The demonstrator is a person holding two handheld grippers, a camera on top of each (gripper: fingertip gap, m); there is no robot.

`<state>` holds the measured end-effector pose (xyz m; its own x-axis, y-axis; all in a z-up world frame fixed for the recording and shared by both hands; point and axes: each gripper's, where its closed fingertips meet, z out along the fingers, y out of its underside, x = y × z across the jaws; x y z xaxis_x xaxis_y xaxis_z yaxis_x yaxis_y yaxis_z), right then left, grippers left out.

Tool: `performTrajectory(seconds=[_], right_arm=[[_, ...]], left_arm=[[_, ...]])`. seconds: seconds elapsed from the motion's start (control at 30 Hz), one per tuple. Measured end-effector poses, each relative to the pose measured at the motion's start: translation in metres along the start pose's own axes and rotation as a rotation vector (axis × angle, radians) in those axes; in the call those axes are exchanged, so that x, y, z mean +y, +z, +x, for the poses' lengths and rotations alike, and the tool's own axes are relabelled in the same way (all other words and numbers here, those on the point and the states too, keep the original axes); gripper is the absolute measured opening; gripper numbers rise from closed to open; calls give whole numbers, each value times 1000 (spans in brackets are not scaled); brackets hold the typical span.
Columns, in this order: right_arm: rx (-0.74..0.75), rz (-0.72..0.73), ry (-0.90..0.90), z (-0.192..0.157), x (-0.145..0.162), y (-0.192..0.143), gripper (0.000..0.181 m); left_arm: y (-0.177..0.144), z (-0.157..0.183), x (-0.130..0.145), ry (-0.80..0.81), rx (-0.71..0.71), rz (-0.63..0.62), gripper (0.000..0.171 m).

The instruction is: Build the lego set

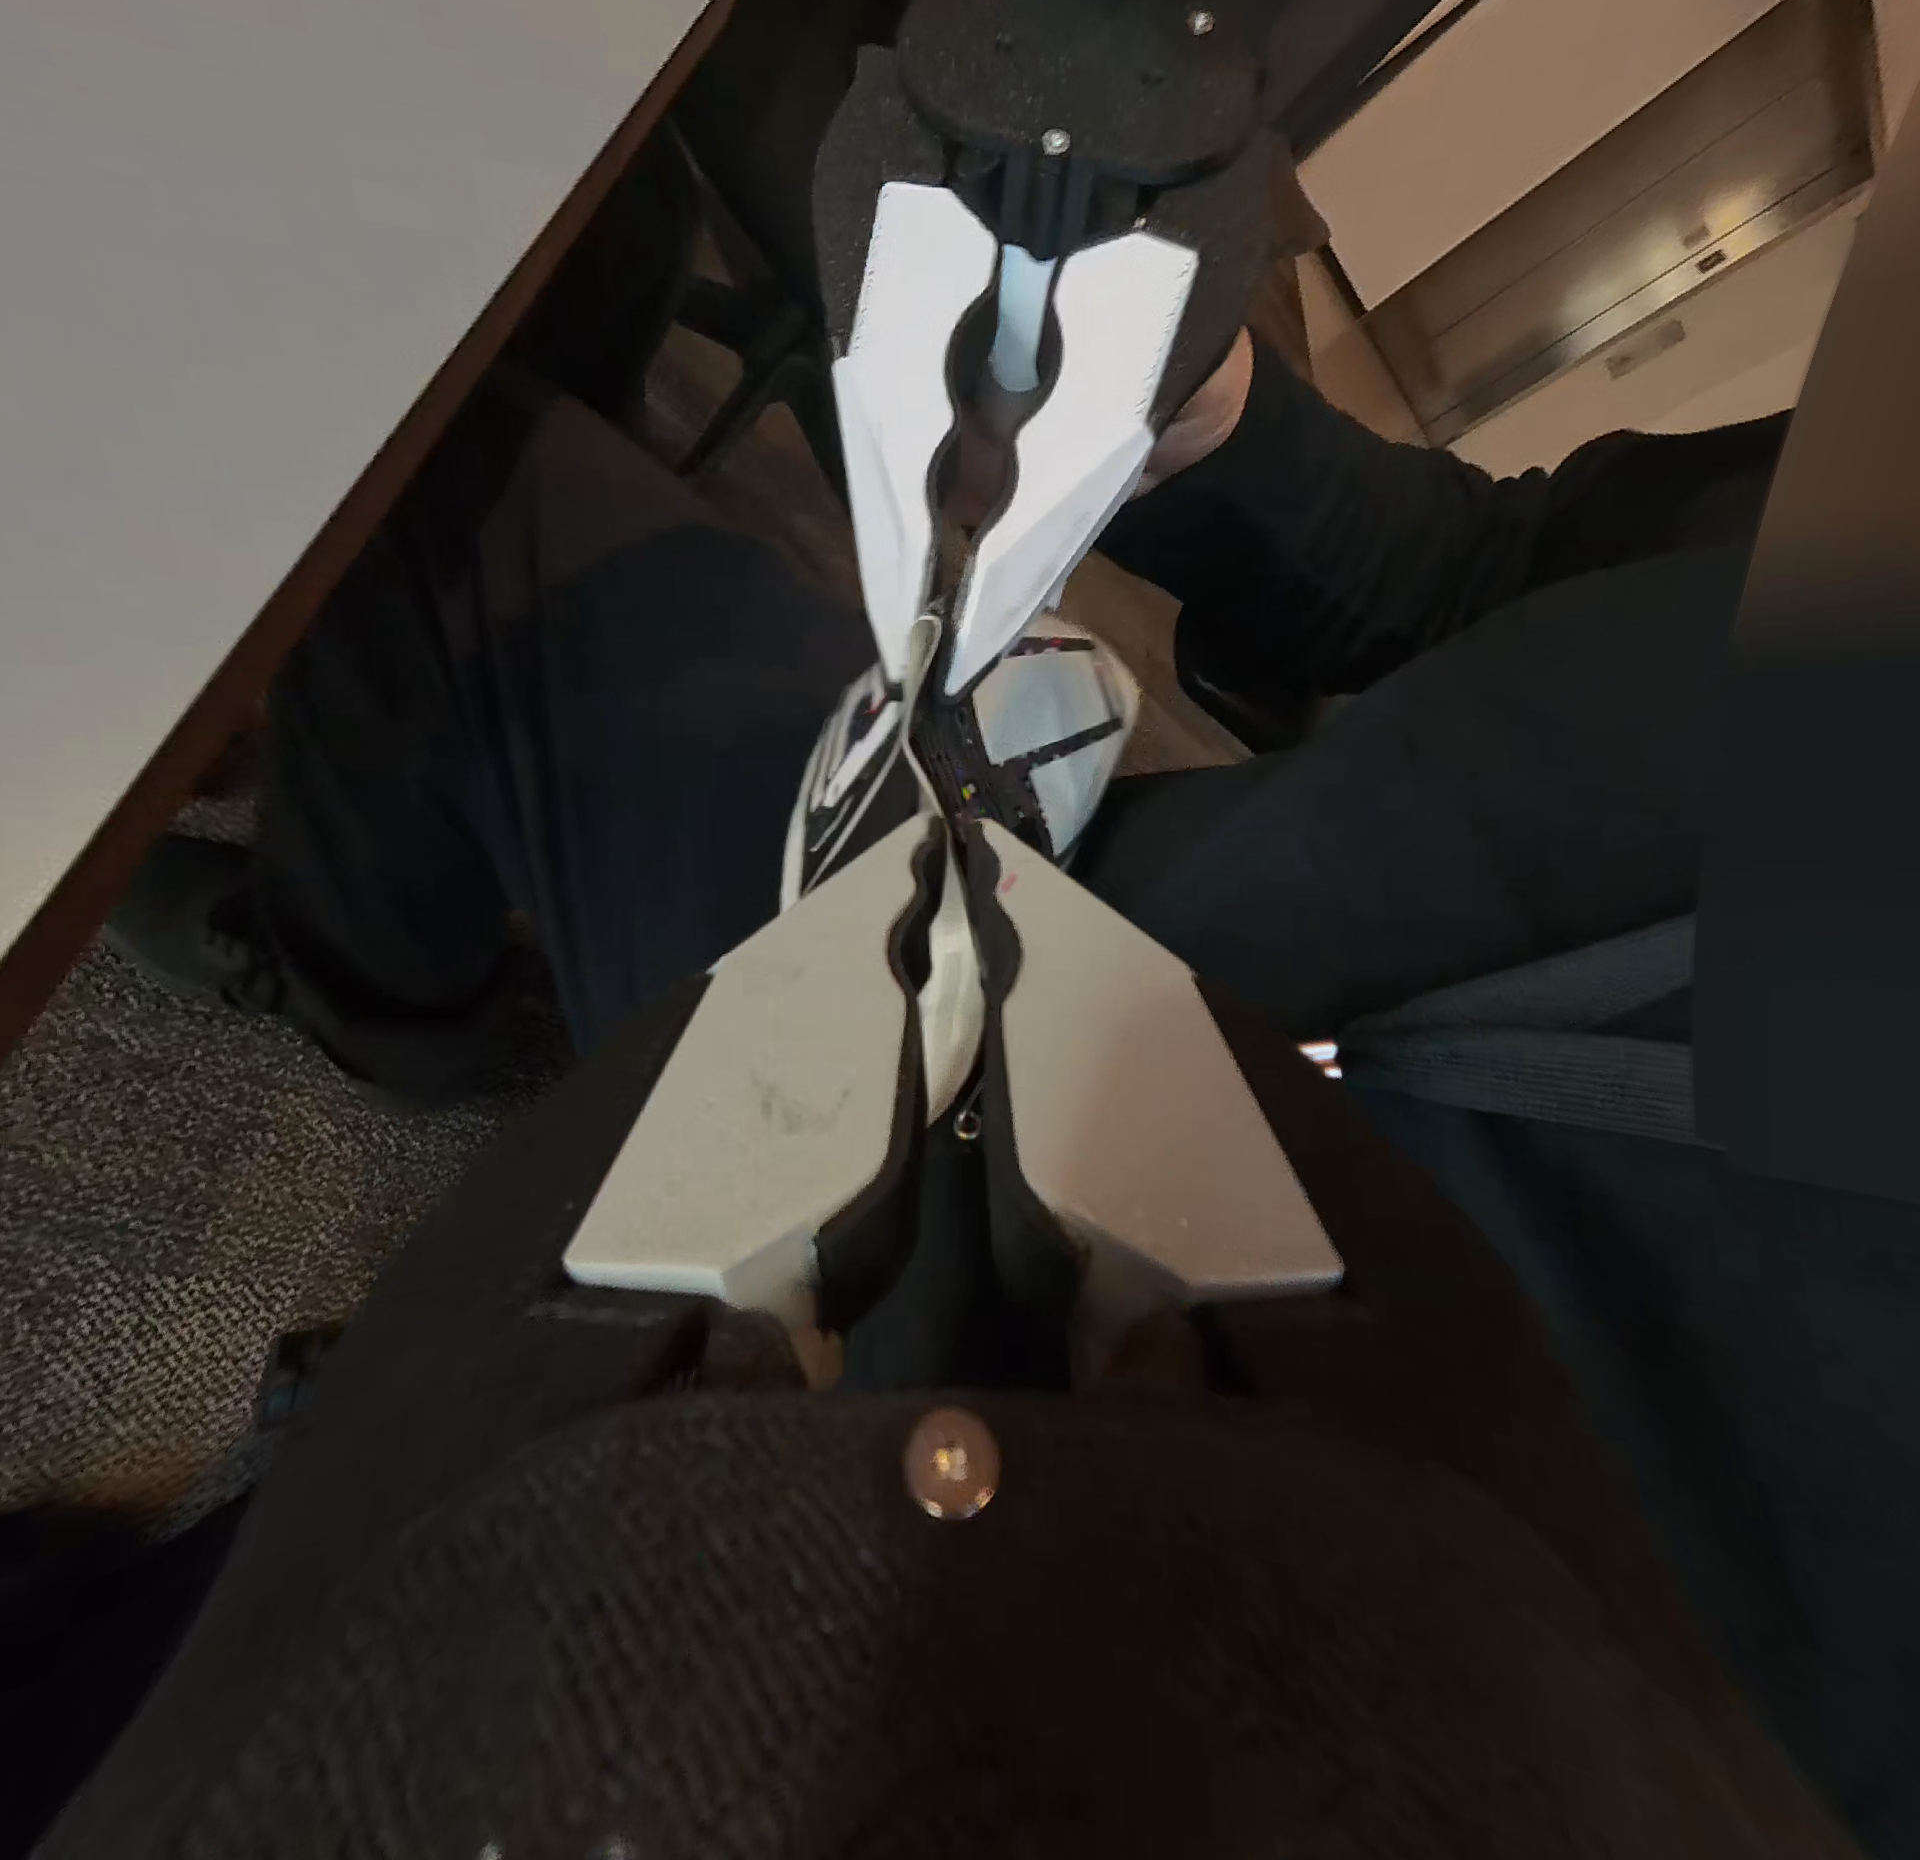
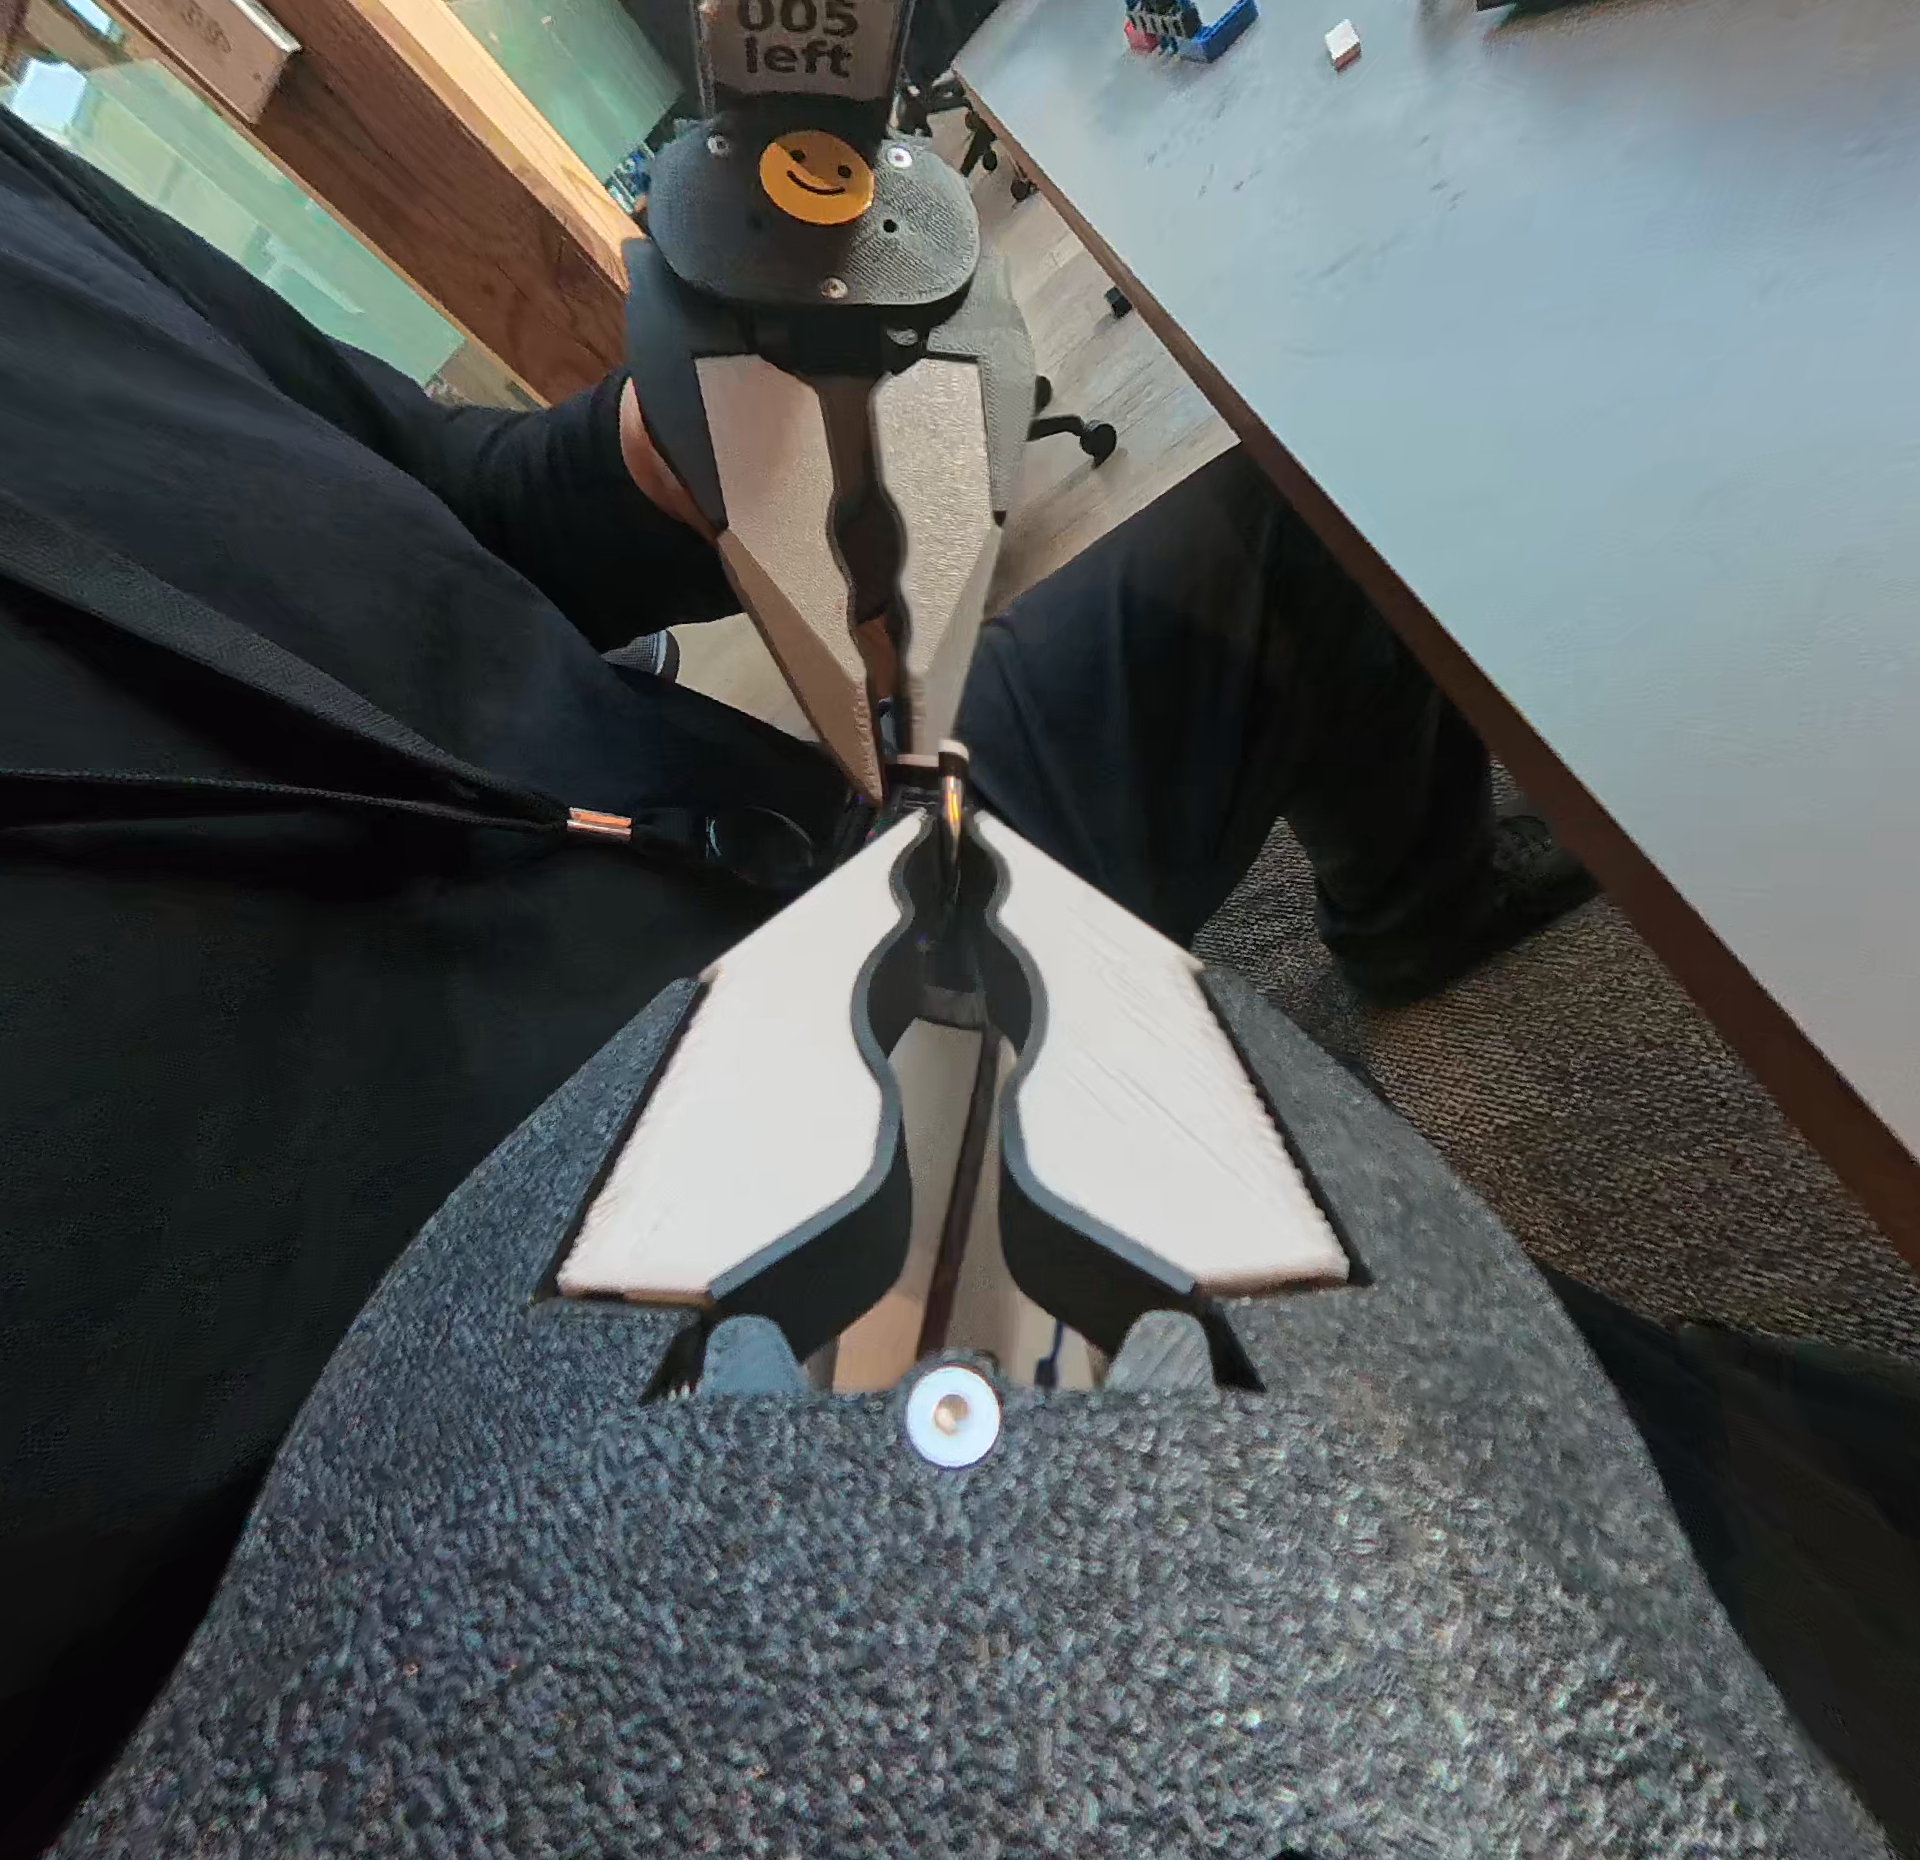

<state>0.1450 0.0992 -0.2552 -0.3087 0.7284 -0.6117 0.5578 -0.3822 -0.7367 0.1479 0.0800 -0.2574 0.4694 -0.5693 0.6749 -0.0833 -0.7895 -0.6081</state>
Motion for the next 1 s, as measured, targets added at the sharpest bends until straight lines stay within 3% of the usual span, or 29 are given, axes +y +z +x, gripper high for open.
performTrajectory(seconds=[0.17,0.3,0.7,1.0], right_arm=[[143,22,-52,12,-4,-11,24],[187,54,-107,1,-8,-19,26],[116,19,-79,-15,3,-7,13],[191,7,-139,-11,8,-7,10]], left_arm=[[-1,2,-6,-24,31,44,0],[-2,6,-7,-85,111,108,0],[2,22,-25,-58,183,161,0],[9,8,-28,-88,94,151,0]])
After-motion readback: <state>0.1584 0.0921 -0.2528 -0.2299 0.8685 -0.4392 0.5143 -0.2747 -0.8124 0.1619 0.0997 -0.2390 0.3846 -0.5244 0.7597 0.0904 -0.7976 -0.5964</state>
